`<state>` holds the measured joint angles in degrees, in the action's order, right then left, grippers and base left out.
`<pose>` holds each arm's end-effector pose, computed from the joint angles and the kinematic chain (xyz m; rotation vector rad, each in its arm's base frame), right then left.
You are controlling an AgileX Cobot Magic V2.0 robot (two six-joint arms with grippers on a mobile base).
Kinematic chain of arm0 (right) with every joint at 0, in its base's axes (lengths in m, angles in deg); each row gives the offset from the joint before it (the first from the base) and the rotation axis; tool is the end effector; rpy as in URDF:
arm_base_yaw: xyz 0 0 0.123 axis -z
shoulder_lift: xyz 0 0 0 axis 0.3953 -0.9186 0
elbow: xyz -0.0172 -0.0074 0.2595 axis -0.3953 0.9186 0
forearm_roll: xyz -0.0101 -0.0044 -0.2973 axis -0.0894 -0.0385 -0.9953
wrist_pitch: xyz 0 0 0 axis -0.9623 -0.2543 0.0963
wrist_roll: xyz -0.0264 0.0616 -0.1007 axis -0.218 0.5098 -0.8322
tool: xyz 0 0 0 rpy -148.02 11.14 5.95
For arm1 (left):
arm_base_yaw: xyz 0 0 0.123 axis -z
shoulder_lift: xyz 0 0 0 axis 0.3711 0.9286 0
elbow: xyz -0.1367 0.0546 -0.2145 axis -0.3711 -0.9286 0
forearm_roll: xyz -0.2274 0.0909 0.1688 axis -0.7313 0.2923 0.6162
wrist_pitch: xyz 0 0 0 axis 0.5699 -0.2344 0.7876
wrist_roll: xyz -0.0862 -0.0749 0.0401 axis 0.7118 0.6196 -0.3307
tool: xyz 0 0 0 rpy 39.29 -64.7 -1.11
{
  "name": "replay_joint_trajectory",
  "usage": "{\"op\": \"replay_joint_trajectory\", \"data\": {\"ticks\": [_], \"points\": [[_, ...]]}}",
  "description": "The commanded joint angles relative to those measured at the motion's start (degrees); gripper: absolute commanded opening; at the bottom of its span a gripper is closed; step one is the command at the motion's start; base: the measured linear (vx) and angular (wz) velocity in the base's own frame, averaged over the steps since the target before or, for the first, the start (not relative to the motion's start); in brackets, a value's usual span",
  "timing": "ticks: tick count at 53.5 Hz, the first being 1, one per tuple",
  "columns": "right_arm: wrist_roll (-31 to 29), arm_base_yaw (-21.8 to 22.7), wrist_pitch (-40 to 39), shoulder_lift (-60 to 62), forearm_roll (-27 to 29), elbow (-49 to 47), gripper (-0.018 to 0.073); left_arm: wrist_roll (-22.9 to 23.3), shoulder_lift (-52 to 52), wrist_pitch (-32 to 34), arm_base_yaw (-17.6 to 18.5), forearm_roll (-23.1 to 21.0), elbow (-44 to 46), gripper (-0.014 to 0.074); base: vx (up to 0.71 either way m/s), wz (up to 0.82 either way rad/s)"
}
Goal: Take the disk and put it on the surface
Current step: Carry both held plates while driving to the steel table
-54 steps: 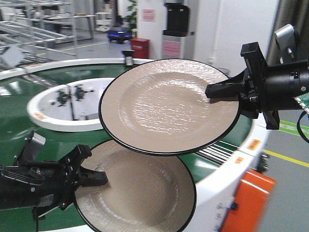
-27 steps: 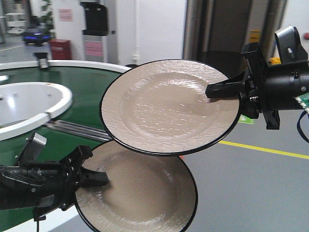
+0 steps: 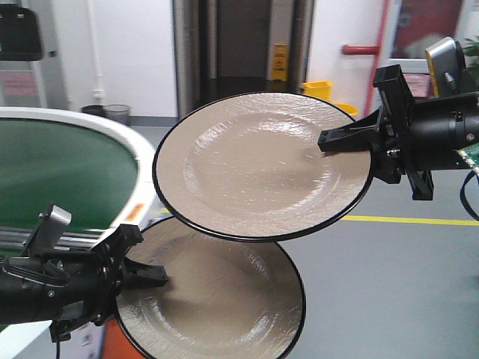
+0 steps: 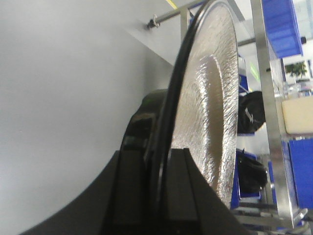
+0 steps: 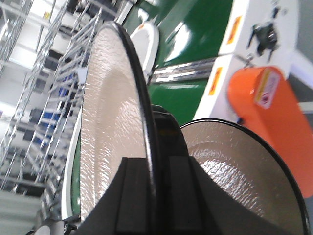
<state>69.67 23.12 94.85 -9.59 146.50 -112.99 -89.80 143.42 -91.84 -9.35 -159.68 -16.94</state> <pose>0.3808 0.0967 0.4039 0.0766 2.1258 1.3267 0.3421 -0.1419 0.2526 -0.3722 2.2533 -1.2085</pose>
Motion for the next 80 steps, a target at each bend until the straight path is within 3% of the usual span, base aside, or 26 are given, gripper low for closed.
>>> {"op": "replay_joint_trajectory", "data": {"ticks": [1, 47, 80], "points": [[-0.12, 0.16, -3.03, 2.49, 7.31, -2.25, -0.0008, 0.95, -2.09, 0.20, 0.24, -5.11, 2.07, 0.0001, 0.16, -0.54], [-0.12, 0.16, -2.85, 2.48, 7.31, -2.25, -0.0008, 0.95, -2.09, 0.26, 0.24, -5.11, 2.07, 0.0001, 0.23, -0.48], [-0.12, 0.16, -2.85, 2.48, 7.31, -2.25, -0.0008, 0.95, -2.09, 0.26, 0.24, -5.11, 2.07, 0.0001, 0.31, -0.06]]}}
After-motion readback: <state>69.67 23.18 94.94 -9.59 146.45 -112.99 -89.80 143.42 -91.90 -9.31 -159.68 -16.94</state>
